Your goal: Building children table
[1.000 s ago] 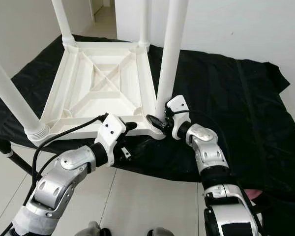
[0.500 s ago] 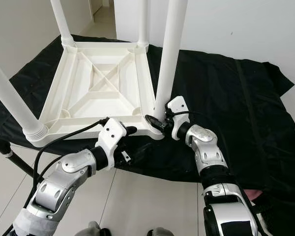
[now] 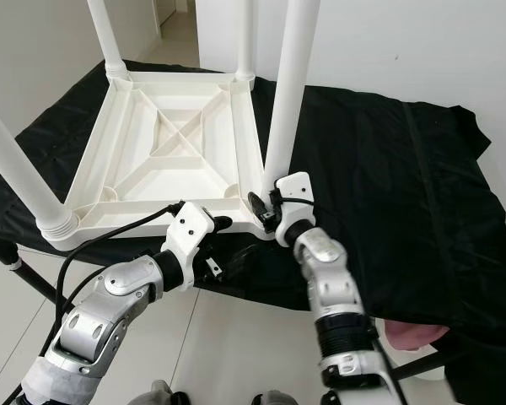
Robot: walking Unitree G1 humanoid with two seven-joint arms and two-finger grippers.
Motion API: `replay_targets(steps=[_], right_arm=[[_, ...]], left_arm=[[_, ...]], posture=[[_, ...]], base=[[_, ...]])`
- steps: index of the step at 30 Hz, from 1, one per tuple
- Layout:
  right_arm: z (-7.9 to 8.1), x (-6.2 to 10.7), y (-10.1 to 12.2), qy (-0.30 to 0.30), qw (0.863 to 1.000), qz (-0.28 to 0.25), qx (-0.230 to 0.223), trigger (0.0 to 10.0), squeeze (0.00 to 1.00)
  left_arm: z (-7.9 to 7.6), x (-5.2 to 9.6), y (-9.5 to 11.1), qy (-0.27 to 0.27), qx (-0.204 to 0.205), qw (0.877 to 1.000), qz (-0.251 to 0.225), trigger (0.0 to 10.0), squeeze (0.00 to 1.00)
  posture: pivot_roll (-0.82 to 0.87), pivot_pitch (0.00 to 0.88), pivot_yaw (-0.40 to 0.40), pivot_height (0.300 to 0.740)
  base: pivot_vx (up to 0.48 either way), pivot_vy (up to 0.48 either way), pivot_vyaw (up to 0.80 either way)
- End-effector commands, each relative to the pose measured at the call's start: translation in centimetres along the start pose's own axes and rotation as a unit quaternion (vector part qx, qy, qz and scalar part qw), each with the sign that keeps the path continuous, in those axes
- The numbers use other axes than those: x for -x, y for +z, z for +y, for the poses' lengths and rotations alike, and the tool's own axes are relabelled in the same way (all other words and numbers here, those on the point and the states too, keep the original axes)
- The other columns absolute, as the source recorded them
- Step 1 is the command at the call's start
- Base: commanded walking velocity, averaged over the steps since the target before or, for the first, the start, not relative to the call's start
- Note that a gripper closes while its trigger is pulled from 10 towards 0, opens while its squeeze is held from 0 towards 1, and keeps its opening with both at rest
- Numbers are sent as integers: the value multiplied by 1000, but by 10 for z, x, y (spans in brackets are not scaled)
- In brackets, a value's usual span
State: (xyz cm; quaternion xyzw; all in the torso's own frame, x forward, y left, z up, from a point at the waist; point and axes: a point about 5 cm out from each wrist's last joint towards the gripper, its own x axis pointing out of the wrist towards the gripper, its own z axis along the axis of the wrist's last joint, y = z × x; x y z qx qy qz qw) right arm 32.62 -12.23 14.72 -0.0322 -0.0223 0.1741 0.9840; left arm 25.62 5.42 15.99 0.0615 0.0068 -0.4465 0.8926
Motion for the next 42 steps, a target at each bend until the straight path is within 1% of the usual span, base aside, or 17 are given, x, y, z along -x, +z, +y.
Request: replay_targets(steps=[1,2,4,9,13,14,19,21,25,26,27,29,31,32,35,39,42], right_arm=[[-1,4,-4,-59,998,14,-4,10000,0],[4,6,-4,-93,996,12,-8,10000,0],[12,8,-3,-113,993,10,-8,10000,0],[27,8,-2,-98,995,1,-9,10000,0],[23,8,-1,-82,997,-4,-16,10000,0],[22,9,1,-82,996,-5,-22,10000,1000],[21,10,2,-72,997,-7,-30,10000,1000],[16,13,3,-10,999,-1,-36,10000,1000],[10,15,2,15,999,3,-31,10000,1000],[2,15,3,30,999,5,-29,10000,1000],[2,15,3,30,999,5,-29,10000,1000],[-15,13,3,82,997,10,6,10000,1000],[-15,13,3,82,997,10,6,10000,1000],[-22,11,2,113,993,17,25,10000,0],[-26,9,2,133,990,23,38,10000,0],[-28,1,-3,201,976,37,79,10000,0],[-28,-2,-5,221,970,44,89,10000,0]], left_arm=[[2,-1,1,11,-3,1000,-3,10000,0],[2,-2,1,12,-3,1000,-5,10000,0],[3,-3,2,12,-4,1000,-6,10000,0],[3,-3,2,13,-4,1000,-7,10000,0],[2,-2,1,12,-5,1000,-6,10000,0],[2,-2,1,12,-5,1000,-6,10000,0],[3,-2,1,13,-5,1000,-7,10000,0],[3,-3,1,14,-5,1000,-9,10000,0],[3,-3,1,14,-5,1000,-9,10000,0],[3,-3,1,14,-5,1000,-9,10000,0],[3,-3,1,14,-5,1000,-9,10000,0],[3,-4,2,12,-6,1000,-10,10000,0],[3,-4,2,12,-6,1000,-10,10000,0],[3,-5,2,11,-6,1000,-11,10000,0],[3,-5,2,11,-7,1000,-11,10000,0],[4,-6,4,9,-7,1000,-13,10000,0],[4,-6,5,9,-7,1000,-14,10000,0]], posture=[[-80,38,-11,740],[-80,38,-11,740],[-80,38,-11,740],[-78,30,-16,740],[-81,26,-19,740],[-81,26,-19,740],[-78,24,-20,740],[-79,20,-23,740],[-79,18,-23,740],[-79,18,-22,740],[-79,18,-22,740],[-80,21,-20,740],[-80,21,-20,740],[-80,23,-17,740],[-80,23,-17,740],[-75,34,5,740],[-75,34,5,740]], base=[[0,0,0],[0,0,0],[0,0,0],[0,0,0],[0,0,0],[0,0,0],[0,0,0],[0,0,0],[0,0,0],[0,0,0],[0,0,0],[0,0,0],[0,0,0],[0,0,0],[0,0,0],[0,0,0],[0,0,0]])
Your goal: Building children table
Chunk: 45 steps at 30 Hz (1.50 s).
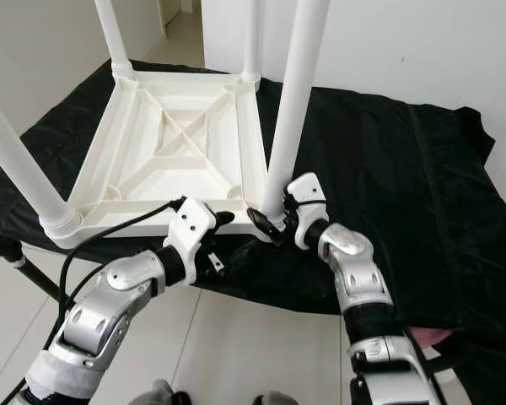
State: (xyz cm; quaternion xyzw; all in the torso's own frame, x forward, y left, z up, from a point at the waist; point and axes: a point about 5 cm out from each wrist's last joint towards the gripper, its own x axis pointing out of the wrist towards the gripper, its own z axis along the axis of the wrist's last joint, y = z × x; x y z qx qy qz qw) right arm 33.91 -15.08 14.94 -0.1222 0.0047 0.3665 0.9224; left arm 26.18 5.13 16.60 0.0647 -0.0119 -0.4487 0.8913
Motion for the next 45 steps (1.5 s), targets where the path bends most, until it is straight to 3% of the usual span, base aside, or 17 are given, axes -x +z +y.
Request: replay_targets(steps=[1,7,8,11,12,32,33,42,43,45], right_arm=[[5,-2,-5,30,999,12,6,10000,0],[8,-10,-7,67,998,18,9,10000,0],[8,-12,-7,81,997,16,11,3922,0],[7,-14,-8,95,995,18,10,3922,0],[6,-14,-7,96,995,16,11,0,0],[0,-9,-7,118,993,-7,26,0,0],[-2,-9,-6,114,993,-10,24,10000,0],[-8,-7,4,56,998,-38,4,10000,0],[-10,-6,7,32,998,-46,5,10000,910],[-11,-6,8,16,999,-51,6,10000,910]], left_arm=[[1,-1,-1,9,4,1000,1,10000,0],[1,0,0,7,2,1000,3,10000,0],[1,0,0,7,2,1000,2,10000,0],[1,0,0,6,2,1000,3,10000,0],[1,0,0,6,2,1000,3,10000,0],[5,-2,4,5,-5,1000,0,10000,0],[5,-3,5,5,-6,1000,-1,10000,0],[6,-3,4,11,-5,1000,-3,10000,0],[5,-2,4,10,-3,1000,-3,10000,0],[5,-2,4,10,-2,1000,-4,10000,0]], posture=[[-75,34,5,740],[-68,40,16,740],[-68,40,16,740],[-68,40,16,740],[-64,46,16,740],[-66,36,17,740],[-67,36,14,740],[-70,39,3,740],[-71,41,0,740],[-71,41,0,740]], base=[[0,0,0],[0,0,0],[0,0,0],[0,0,0],[0,0,0],[0,0,0],[0,0,0],[0,0,0],[0,0,0],[0,0,0]])
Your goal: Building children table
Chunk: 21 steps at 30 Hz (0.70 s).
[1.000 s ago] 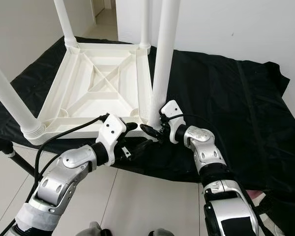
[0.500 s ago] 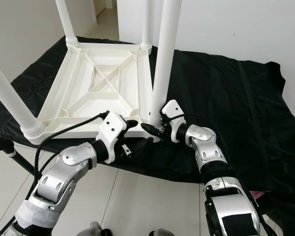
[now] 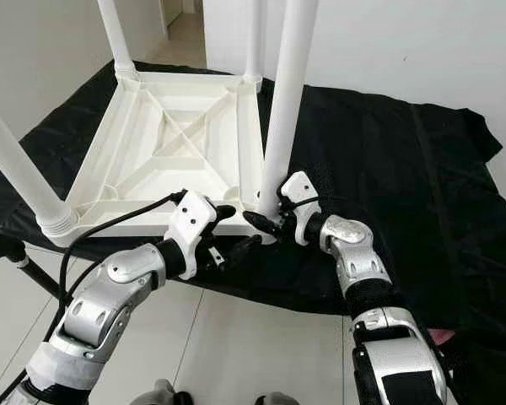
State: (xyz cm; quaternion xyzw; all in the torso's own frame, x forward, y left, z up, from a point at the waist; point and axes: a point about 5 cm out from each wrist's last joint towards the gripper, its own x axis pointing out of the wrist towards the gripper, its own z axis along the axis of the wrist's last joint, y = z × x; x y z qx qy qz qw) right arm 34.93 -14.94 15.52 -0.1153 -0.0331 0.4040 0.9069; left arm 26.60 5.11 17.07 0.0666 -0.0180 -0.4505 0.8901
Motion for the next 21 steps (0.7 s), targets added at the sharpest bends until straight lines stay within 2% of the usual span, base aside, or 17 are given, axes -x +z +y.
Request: replay_targets(steps=[1,2,4,6,8,10,12,15,18,19,20,21], right_arm=[[-4,2,3,-20,1000,-9,-2,10000,910],[-5,3,6,-42,999,-19,-2,10000,1000],[-3,4,10,-62,998,-32,-5,10000,1000],[8,7,16,-99,994,-54,-14,10000,1000],[14,9,18,-109,992,-60,-17,10000,1000],[29,13,19,-163,983,-68,-41,10000,1000],[32,15,19,-184,979,-68,-48,10000,1000],[44,16,19,-252,962,-62,-82,10000,1000],[47,16,20,-264,959,-61,-83,10000,1000],[53,14,21,-277,955,-61,-84,10000,341],[59,12,22,-294,949,-62,-92,10000,0],[63,12,24,-306,945,-61,-101,10000,0]], left_arm=[[1,0,0,11,2,1000,1,10000,0],[1,1,-1,11,2,1000,1,10000,0],[1,1,-1,11,2,1000,2,10000,0],[0,1,-2,11,4,1000,3,10000,0],[0,2,-2,11,4,1000,3,10000,0],[0,3,-3,12,6,1000,3,10000,0],[-1,3,-3,13,7,1000,3,10000,0],[0,4,-3,16,10,1000,3,10000,0],[0,4,-3,17,10,1000,3,10000,0],[0,4,-3,18,11,1000,2,10000,0],[-1,4,-3,19,12,1000,2,10000,0],[-1,4,-4,19,13,1000,2,10000,0]], posture=[[-71,41,0,740],[-74,45,-2,740],[-76,46,-2,740],[-76,50,-8,740],[-76,51,-9,740],[-78,54,-18,740],[-79,54,-19,740],[-83,56,-26,740],[-83,56,-26,740],[-83,56,-28,740],[-83,56,-28,740],[-83,56,-28,740]], base=[[0,0,0],[0,0,0],[0,0,0],[0,0,0],[0,0,0],[0,0,0],[0,0,0],[0,0,0],[0,0,0],[0,0,0],[0,0,0],[0,0,0]])
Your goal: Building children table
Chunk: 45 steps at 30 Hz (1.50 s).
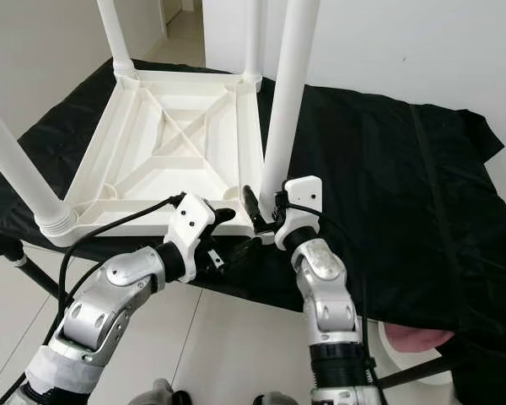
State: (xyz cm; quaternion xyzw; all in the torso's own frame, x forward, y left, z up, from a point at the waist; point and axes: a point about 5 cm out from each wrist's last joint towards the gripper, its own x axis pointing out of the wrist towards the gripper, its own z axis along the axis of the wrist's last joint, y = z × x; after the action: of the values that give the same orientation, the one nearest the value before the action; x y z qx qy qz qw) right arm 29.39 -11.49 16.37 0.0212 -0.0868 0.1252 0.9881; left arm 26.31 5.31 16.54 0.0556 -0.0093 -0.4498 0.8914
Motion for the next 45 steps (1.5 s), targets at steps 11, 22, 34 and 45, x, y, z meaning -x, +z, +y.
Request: replay_targets(steps=[11,22,34,45], right_arm=[[1,3,0,42,998,37,10,10000,0],[-31,-11,-16,226,965,93,90,10000,0],[-35,-28,-28,302,941,101,116,10000,0],[-36,-51,-20,304,942,90,112,3882,0]], left_arm=[[1,3,0,20,1,1000,1,10000,0],[1,11,1,26,6,1000,8,10000,0],[-6,16,0,-16,18,1000,14,10000,0],[-10,16,-4,-42,17,999,24,10000,0]], posture=[[-73,68,-25,740],[-54,94,-2,740],[-47,78,13,740],[-39,34,-9,740]], base=[[0,0,0],[0,0,0],[0,0,0],[0,0,0]])
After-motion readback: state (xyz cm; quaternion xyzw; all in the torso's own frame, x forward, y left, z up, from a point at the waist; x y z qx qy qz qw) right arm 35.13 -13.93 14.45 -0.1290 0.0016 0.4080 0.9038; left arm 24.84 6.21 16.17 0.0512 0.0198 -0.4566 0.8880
